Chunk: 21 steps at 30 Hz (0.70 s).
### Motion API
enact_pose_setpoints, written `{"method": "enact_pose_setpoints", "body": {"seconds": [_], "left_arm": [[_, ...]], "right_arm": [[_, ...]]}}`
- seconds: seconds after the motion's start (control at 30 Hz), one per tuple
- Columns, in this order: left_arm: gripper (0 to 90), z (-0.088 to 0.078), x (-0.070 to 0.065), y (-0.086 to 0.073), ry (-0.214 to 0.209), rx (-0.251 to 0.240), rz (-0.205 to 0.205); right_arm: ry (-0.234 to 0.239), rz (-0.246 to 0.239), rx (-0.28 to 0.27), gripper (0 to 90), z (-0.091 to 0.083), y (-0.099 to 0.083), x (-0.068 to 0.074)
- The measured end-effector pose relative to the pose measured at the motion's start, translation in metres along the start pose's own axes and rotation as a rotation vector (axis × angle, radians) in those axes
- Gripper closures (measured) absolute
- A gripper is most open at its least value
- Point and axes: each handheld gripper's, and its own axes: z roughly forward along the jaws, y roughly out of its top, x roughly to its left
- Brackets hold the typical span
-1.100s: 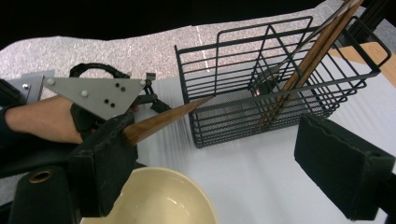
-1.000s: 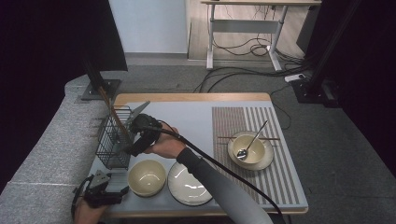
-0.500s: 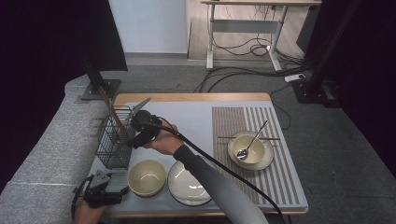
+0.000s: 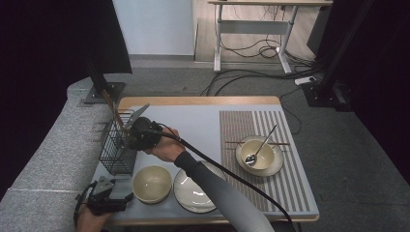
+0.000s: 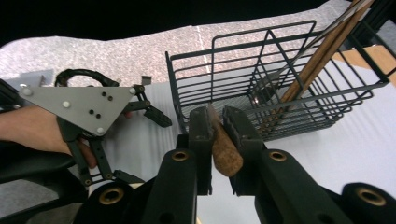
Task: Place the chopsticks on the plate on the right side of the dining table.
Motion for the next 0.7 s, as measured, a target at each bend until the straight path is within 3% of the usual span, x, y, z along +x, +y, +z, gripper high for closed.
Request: {"method": "enact_pose_setpoints", "body": {"seconds": [0.27,0.7], "left_arm": [[7.0,0.000,0.000,0.000,0.003,-0.001,0.001],[7.2,0.000,-0.001,0.000,0.006,0.003,-0.001]], "right_arm": [[-0.007,-0.008,-0.017,82.7,-0.013,0.001,0.003],[-0.028,0.000,-0.050,82.7,-0.052,0.001,0.006]]}}
